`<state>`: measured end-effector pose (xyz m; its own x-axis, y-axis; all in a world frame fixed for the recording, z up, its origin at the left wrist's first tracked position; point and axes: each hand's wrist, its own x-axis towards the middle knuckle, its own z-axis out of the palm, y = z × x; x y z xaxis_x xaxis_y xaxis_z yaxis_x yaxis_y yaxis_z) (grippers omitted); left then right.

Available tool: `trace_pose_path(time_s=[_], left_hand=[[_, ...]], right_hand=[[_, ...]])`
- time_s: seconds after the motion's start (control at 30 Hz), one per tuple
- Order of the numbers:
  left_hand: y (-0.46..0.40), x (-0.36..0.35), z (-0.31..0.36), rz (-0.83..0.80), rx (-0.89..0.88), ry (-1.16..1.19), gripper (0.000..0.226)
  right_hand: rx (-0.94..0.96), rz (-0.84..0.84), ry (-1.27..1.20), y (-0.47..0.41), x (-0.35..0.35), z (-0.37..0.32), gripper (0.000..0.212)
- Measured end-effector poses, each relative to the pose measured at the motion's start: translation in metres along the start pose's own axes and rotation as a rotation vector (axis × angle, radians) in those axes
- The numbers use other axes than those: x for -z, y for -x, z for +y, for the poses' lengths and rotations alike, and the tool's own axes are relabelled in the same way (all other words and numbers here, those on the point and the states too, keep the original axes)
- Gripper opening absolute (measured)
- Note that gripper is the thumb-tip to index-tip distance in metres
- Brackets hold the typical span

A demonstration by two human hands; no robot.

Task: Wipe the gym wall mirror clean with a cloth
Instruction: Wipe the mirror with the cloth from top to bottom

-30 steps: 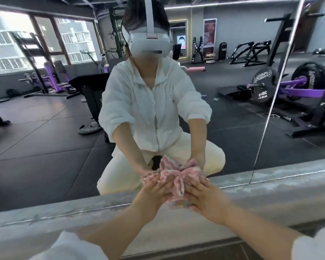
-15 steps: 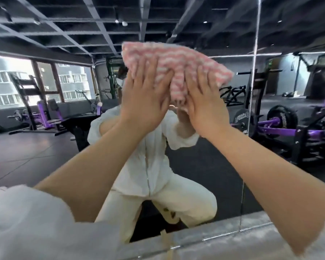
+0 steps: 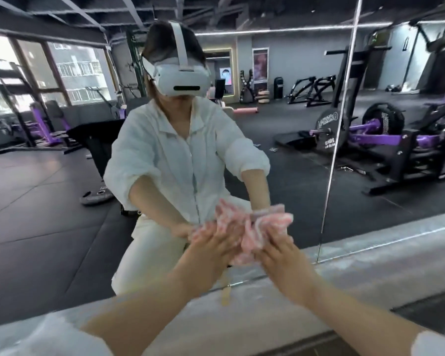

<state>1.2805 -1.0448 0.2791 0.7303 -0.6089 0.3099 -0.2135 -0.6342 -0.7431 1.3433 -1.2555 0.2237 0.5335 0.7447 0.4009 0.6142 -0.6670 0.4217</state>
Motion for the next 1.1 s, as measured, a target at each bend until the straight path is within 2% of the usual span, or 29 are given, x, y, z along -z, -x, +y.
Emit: trace_pose_path(time_s=[0.1,0.17,0.23,0.3,0.43,0.57,0.63,0.7,0.8,0.83,0.9,0.97,1.03,1.1], left_hand=[[0.025,-0.024,0.043,-0.272,-0.06,0.089,0.058],[0.03,-0.026,0.054,-0.325,-0.042,0.126,0.055],[0.02,-0.021,0.047,-0.213,0.025,0.135,0.056],[-0.007,-0.007,0.016,-0.003,0.149,0.116,0.057],[-0.088,0.062,-0.069,0.373,0.452,0.117,0.057],[-0.123,0.093,-0.112,0.486,0.537,0.127,0.055],[-0.121,0.082,-0.096,0.468,0.502,0.087,0.06],[-0.106,0.059,-0.059,0.364,0.392,0.062,0.072],[-0.062,0.014,0.005,0.034,0.143,-0.001,0.088],[-0.048,0.005,0.02,-0.08,0.074,-0.012,0.086],[-0.037,0.006,0.026,-0.185,-0.007,0.034,0.062],[-0.053,0.021,0.007,-0.149,-0.008,0.036,0.055],[-0.085,0.044,-0.027,0.031,0.124,0.044,0.057],[-0.123,0.084,-0.069,0.193,0.258,0.042,0.061]], right_hand=[[0.025,-0.134,-0.14,0.024,-0.019,-0.027,0.049],[-0.029,-0.103,-0.214,0.027,-0.019,-0.036,0.055],[-0.11,-0.004,-0.246,0.016,-0.009,-0.028,0.055],[-0.192,0.055,-0.21,-0.01,0.02,-0.002,0.052],[-0.45,0.257,-0.088,-0.086,0.108,0.078,0.08],[-0.534,0.366,-0.14,-0.121,0.154,0.119,0.07],[-0.505,0.372,-0.173,-0.108,0.138,0.107,0.069],[-0.421,0.303,-0.175,-0.076,0.099,0.076,0.064],[-0.264,0.16,-0.128,-0.009,0.024,0.032,0.054],[-0.266,0.096,-0.162,0.008,0.012,0.021,0.056],[-0.302,0.024,-0.243,0.021,0.01,0.013,0.052],[-0.325,0.067,-0.304,0.003,0.032,0.027,0.054],[-0.388,0.199,-0.312,-0.03,0.068,0.056,0.056],[-0.529,0.287,-0.301,-0.065,0.119,0.092,0.06]])
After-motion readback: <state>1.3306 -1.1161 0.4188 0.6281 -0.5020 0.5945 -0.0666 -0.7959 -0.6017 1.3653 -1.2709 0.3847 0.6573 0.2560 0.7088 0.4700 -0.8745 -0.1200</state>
